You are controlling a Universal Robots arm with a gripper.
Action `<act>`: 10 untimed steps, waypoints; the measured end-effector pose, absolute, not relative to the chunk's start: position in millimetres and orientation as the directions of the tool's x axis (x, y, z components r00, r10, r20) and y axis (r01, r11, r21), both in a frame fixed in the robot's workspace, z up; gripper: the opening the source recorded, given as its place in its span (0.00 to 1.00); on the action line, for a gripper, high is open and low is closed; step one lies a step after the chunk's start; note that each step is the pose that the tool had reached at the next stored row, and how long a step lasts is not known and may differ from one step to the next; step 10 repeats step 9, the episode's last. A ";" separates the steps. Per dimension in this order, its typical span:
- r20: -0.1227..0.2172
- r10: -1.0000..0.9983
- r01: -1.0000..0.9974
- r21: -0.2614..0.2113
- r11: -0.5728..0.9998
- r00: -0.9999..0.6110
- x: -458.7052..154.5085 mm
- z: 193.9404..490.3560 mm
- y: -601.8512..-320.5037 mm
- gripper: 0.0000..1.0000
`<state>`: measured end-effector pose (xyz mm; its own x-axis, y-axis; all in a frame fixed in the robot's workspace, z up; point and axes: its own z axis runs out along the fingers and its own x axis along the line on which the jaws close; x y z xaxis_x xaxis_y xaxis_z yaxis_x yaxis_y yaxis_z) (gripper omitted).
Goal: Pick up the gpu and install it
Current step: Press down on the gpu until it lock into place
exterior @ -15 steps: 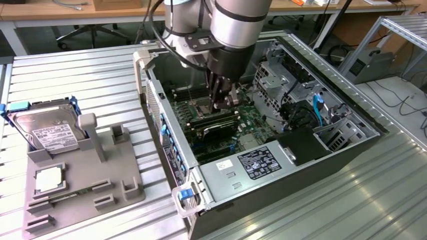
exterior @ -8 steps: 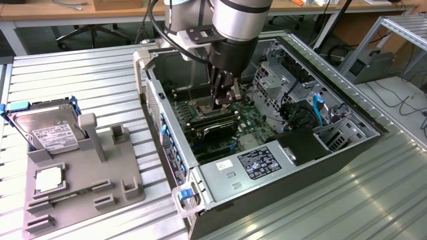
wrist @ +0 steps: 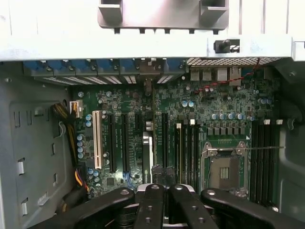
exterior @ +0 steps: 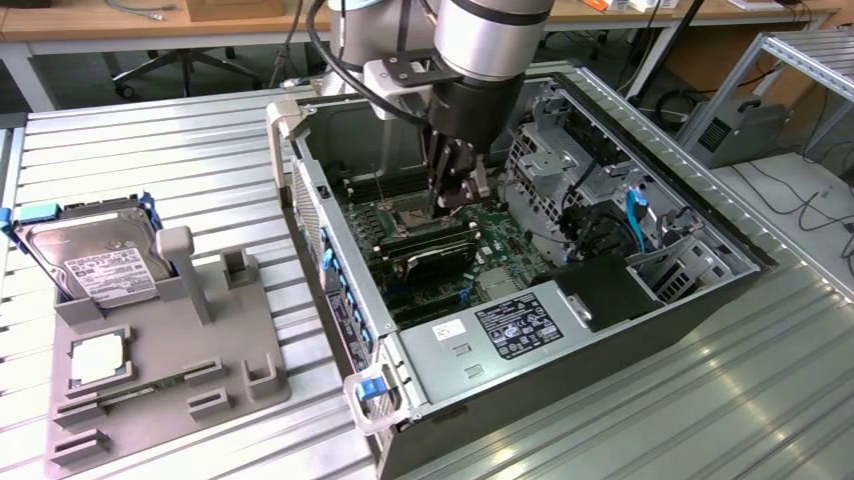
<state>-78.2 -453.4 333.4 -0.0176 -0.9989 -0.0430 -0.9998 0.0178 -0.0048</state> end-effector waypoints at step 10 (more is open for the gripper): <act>-0.043 -0.999 -1.000 -0.005 0.018 -0.018 -69.4 333.4 -453.4 0.11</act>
